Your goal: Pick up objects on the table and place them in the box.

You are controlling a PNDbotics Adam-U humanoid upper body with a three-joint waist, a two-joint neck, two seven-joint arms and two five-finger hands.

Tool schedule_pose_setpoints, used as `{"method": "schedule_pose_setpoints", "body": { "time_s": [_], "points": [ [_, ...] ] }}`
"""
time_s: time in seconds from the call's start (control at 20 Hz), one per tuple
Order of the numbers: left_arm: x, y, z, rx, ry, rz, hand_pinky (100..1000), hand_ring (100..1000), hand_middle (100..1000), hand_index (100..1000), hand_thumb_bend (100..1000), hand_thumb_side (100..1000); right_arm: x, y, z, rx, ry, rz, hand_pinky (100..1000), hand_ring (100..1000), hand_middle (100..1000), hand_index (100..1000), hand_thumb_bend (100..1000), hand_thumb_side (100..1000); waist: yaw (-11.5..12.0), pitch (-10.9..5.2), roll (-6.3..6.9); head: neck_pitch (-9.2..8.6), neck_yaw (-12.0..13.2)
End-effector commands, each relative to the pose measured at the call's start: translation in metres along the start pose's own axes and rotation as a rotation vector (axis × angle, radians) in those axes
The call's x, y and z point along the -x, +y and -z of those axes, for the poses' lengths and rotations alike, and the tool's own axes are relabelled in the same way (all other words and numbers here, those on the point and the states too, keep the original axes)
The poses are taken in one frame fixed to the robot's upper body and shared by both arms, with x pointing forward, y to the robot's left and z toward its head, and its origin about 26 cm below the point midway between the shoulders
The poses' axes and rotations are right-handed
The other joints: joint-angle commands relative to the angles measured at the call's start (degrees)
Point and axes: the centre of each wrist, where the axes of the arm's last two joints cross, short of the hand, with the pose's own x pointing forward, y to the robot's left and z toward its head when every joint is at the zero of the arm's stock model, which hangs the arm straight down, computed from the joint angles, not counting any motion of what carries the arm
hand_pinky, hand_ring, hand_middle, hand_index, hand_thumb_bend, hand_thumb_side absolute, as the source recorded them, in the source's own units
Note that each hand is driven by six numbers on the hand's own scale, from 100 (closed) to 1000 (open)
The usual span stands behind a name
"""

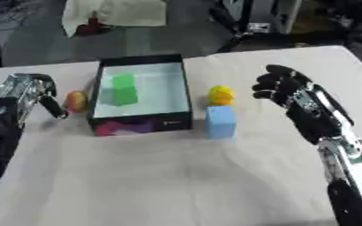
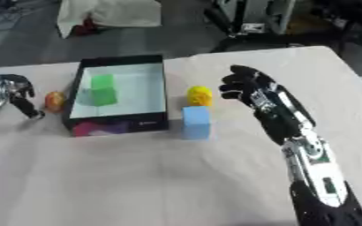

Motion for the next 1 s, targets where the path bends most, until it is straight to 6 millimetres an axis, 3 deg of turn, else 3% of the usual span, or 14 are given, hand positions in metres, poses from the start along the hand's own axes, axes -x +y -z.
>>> {"method": "schedule_pose_setpoints", "body": {
  "time_s": [0.05,0.15,0.35,0.45,0.75,1.0],
  "points": [
    [0.003,0.013,-0.004,-0.094,0.013,-0.025,749,701,773,862,386,401,-0.010,-0.004,0.004,-0.019,-0.031,-0.029,777,764,719,855,100,575,-0.1,-0.23,-0.93,-0.11,-0.1],
    [0.003,0.010,-0.003,-0.110,-0.003,-0.044,750,700,773,864,389,405,-0.011,-0.004,0.004,-0.018,-0.033,-0.030,777,764,719,855,100,578,-0.7,-0.16,-0.95,-0.11,0.1],
    [0.005,0.007,0.000,-0.123,-0.016,-0.083,752,704,776,867,396,414,-0.015,-0.004,0.009,-0.020,-0.061,-0.036,778,765,725,856,100,569,-4.5,0.36,-1.10,-0.11,-1.6],
    [0.008,0.007,0.001,-0.111,-0.011,-0.080,748,699,771,864,400,415,-0.016,0.001,0.016,-0.036,-0.078,-0.008,780,770,730,858,100,580,-5.7,0.75,-0.78,-0.11,-0.9],
    [0.008,0.000,0.003,-0.101,-0.019,-0.105,748,702,775,866,410,422,-0.009,0.009,0.017,-0.128,-0.040,0.019,779,768,728,859,100,600,-2.5,0.32,-0.24,-0.11,-0.9],
    [0.001,-0.004,0.003,-0.124,-0.013,-0.087,724,675,754,848,362,362,-0.008,0.007,0.016,-0.117,-0.040,0.018,778,767,728,859,100,596,-1.7,0.23,-0.27,-0.11,-1.2]
  ]
}}
